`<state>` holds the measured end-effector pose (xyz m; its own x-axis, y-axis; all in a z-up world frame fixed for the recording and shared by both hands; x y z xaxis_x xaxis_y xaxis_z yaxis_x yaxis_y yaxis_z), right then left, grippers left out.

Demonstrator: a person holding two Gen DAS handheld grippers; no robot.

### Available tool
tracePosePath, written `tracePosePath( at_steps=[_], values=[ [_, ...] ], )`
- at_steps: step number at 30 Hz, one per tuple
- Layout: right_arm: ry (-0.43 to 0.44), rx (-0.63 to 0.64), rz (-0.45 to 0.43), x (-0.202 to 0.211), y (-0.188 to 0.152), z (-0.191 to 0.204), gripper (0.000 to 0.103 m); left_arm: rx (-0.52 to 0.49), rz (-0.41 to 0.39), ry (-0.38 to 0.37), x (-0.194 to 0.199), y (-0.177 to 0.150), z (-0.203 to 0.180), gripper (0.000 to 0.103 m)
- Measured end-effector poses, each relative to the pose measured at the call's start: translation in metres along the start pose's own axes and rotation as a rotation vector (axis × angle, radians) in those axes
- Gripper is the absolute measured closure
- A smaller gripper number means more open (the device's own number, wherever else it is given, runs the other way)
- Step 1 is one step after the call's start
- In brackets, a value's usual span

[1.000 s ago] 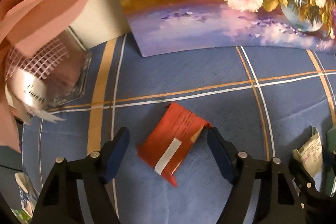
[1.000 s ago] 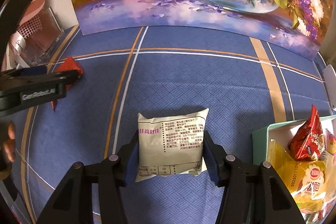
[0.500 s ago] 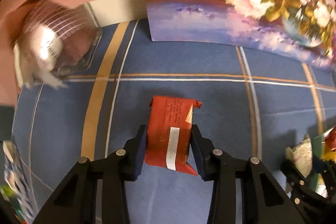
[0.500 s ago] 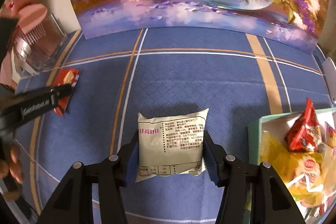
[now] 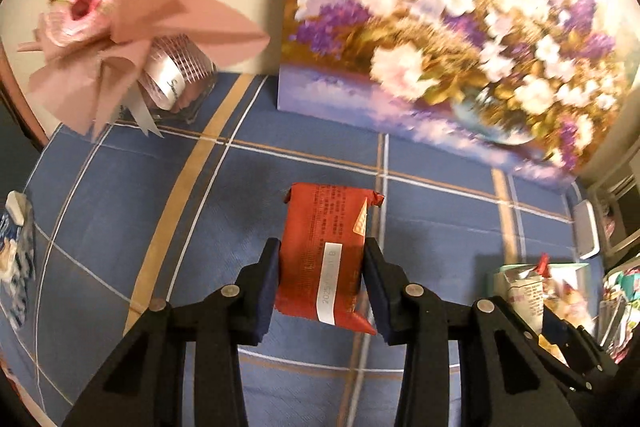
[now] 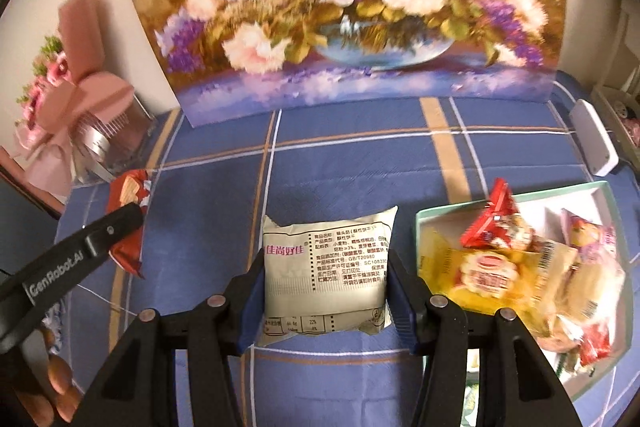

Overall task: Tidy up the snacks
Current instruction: 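Carry the red box and white pastry packet over the white tray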

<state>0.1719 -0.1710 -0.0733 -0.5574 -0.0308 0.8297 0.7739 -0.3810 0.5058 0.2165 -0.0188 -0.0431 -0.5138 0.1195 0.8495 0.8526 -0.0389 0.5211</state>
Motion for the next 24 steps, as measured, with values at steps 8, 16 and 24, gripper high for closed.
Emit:
tracePosePath(
  at_steps=[8,16,24],
  values=[
    [0.014,-0.023,-0.051,0.037,-0.005,-0.005,0.046,0.008,-0.082,-0.034,0.044,-0.007,-0.016,0.063],
    [0.02,-0.028,-0.06,0.055,-0.016,-0.013,0.046,-0.004,-0.098,-0.081,0.062,-0.024,-0.036,0.063],
    [-0.006,-0.098,-0.069,0.071,-0.02,-0.051,0.046,-0.062,-0.122,-0.136,0.081,-0.04,-0.072,0.063]
  ],
)
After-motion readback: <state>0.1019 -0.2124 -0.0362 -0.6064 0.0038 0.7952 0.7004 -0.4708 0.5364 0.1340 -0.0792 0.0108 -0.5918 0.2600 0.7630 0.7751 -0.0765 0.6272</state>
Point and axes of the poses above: each gripper's, at about its wrist camera, not at the fingertips, and x roughly against the way its jaws point, z to its left, y to its top, the point moved 6 cm from there along -x, roughly the way its jaws point, and after that the axes turned 3 degrees about y, right-handed, at the moved point
